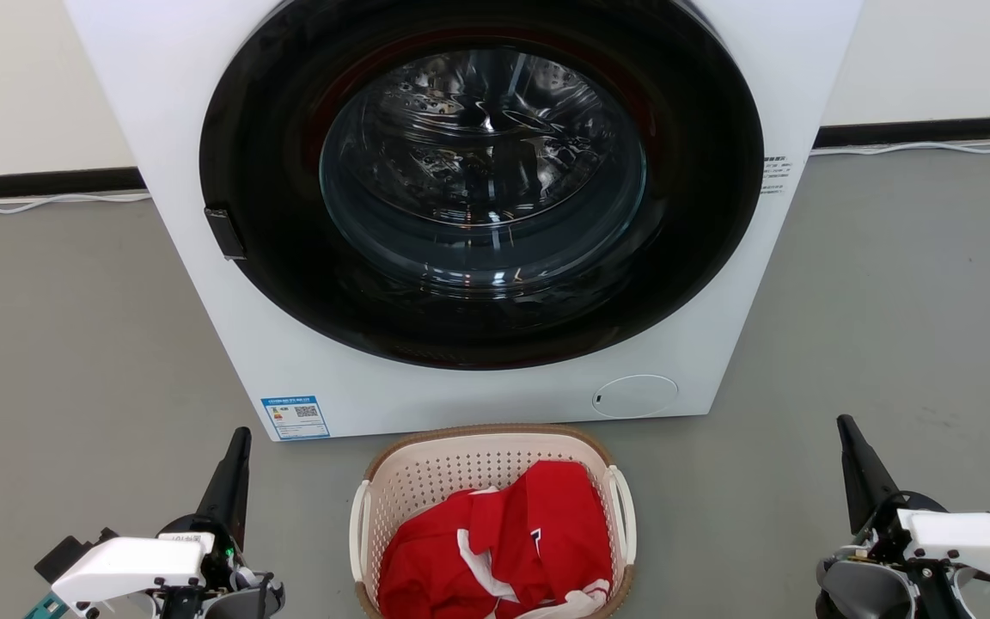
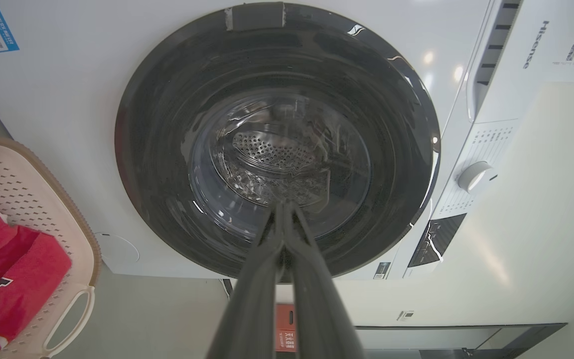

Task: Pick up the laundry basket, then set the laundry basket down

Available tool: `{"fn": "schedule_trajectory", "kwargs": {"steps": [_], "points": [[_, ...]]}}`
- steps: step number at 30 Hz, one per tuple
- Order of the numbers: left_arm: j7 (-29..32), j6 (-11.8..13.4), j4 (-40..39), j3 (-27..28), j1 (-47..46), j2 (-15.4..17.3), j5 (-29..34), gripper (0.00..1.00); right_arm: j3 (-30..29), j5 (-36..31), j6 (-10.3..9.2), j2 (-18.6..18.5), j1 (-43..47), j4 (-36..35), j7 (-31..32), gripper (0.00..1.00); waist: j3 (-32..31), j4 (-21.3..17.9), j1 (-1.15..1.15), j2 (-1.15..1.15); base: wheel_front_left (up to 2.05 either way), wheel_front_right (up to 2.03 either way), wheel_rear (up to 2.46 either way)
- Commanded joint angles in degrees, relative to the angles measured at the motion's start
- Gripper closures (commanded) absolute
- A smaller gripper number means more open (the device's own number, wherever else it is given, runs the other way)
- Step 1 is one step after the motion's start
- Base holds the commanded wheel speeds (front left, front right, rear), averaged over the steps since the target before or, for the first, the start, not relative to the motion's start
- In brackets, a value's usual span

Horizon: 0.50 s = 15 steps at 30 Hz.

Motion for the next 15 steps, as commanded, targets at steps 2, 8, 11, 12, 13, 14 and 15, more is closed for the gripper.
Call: {"fn": "schedule_trajectory", "kwargs": {"steps": [2, 8, 11, 12, 13, 14, 15], "points": [[0.3, -0.2, -1.7, 1.7, -1.7, 0.6, -0.3, 1.00, 1.0, 0.4, 0.42, -0.2, -1.4, -1.7, 0.4, 1.00, 0.0, 0.0, 0.00, 0.00, 0.00, 0.00, 0.00], [0.3, -0.2, -1.7, 1.7, -1.7, 0.6, -0.3, 1.00, 1.0, 0.4, 0.42, -0.2, -1.4, -1.7, 0.4, 1.00, 0.0, 0.0, 0.00, 0.00, 0.00, 0.00, 0.00], [0.3, -0.2, -1.7, 1.7, -1.7, 0.6, -0.3, 1.00, 1.0, 0.4, 0.42, -0.2, -1.4, -1.7, 0.4, 1.00, 0.0, 0.0, 0.00, 0.00, 0.00, 0.00, 0.00], [0.3, -0.2, -1.7, 1.7, -1.7, 0.6, -0.3, 1.00, 1.0, 0.4, 0.42, -0.2, -1.4, -1.7, 0.4, 1.00, 0.0, 0.0, 0.00, 0.00, 0.00, 0.00, 0.00], [0.3, -0.2, -1.7, 1.7, -1.7, 0.6, -0.3, 1.00, 1.0, 0.4, 0.42, -0.2, -1.4, -1.7, 0.4, 1.00, 0.0, 0.0, 0.00, 0.00, 0.00, 0.00, 0.00], [0.3, -0.2, -1.7, 1.7, -1.7, 0.6, -0.3, 1.00, 1.0, 0.4, 0.42, -0.2, -1.4, -1.7, 0.4, 1.00, 0.0, 0.0, 0.00, 0.00, 0.00, 0.00, 0.00], [0.3, -0.2, -1.7, 1.7, -1.7, 0.6, -0.3, 1.00, 1.0, 0.4, 0.42, -0.2, -1.4, -1.7, 0.4, 1.00, 0.0, 0.0, 0.00, 0.00, 0.00, 0.00, 0.00]]}}
